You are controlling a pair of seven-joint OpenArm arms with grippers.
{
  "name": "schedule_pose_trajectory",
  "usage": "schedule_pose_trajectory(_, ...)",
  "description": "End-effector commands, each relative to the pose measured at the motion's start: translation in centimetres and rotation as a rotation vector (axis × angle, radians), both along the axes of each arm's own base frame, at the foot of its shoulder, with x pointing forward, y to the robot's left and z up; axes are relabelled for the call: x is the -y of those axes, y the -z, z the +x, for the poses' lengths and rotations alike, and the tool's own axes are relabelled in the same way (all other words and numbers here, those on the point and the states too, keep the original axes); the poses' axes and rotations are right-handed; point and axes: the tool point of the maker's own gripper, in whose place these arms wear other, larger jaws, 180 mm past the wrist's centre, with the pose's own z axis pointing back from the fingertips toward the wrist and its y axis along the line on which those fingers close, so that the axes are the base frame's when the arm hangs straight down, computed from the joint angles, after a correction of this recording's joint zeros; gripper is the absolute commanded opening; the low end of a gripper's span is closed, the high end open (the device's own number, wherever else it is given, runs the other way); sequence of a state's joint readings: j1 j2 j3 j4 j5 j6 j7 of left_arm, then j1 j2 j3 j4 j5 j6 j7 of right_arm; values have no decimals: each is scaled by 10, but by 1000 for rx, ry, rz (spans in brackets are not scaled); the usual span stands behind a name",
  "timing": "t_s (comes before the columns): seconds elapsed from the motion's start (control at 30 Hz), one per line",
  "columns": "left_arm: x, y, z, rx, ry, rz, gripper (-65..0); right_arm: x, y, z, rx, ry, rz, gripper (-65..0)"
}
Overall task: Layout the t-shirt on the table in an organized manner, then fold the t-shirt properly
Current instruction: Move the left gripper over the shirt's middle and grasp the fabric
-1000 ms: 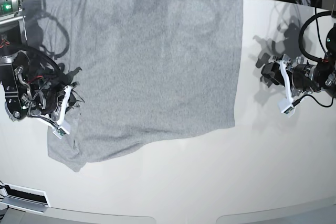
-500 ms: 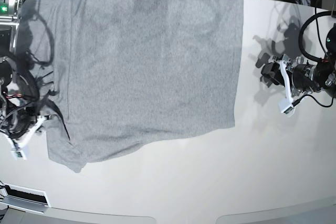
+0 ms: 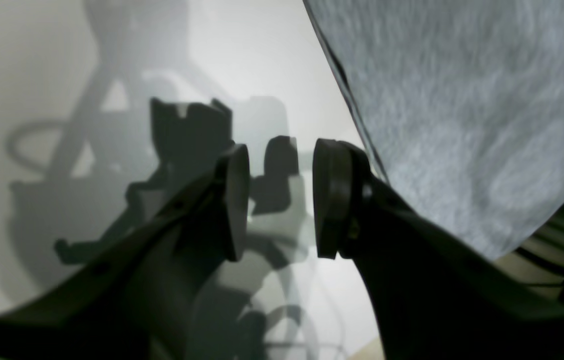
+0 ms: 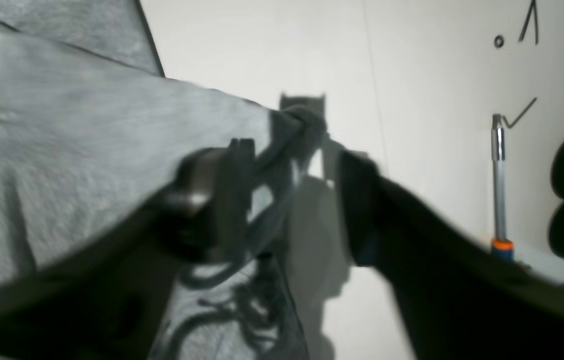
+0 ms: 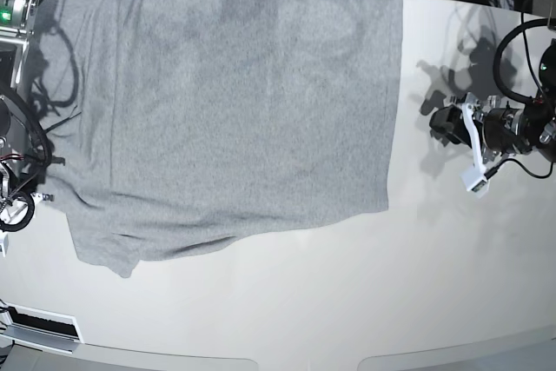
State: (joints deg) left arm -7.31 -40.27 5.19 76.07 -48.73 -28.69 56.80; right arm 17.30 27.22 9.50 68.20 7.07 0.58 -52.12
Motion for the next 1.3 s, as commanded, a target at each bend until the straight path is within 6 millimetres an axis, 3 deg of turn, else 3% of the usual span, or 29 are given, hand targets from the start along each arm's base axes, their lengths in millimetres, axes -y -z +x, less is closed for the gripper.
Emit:
schedule_pose_trajectory(0.0, -4, -18, 17, 62, -24, -24, -432, 14, -25, 13, 69, 14, -45, -245)
schedule_pose_trajectory(0.13, -6, -38, 33, 124, -97, -103, -432, 14, -31, 17, 87, -7, -58, -245)
schedule_pose_trajectory(0.3, -19, -66, 56, 236, -222, -190, -432, -13, -29, 27, 101, -123, 43, -246)
schedule_pose_trajectory(0.4, -29, -75, 67, 291, -325, -232, -409, -64, -24, 34, 110, -350, 232, -248)
schedule_pose_trajectory(0.53, -47, -68, 76, 326, -477, -216, -343, -134, -32, 28, 146, -652, 489, -248)
schedule_pose_trajectory(0.7, -45, -47, 79, 333, -561, -200, -333, -182, -51, 14, 213, -776, 760, -248)
schedule_pose_trajectory(0.77, -38, -43, 80, 334, -560, -205, -333, -196, -52, 10, 204, -796, 820, -319)
schedule_pose_trajectory(0.9, -36, -39, 85, 383, -574, -171, -333, -229, -29, -12, 52, -845, 889, -650)
schedule_pose_trajectory(1.03, -32, -37, 91, 422, -597, -155, -333, -259, -20, -26, 26, -870, 985, -650)
schedule_pose_trajectory(1.27, -31, -6, 96, 411, -661, -212, -333, -283, -2, -50, -3, -853, 1078, -650)
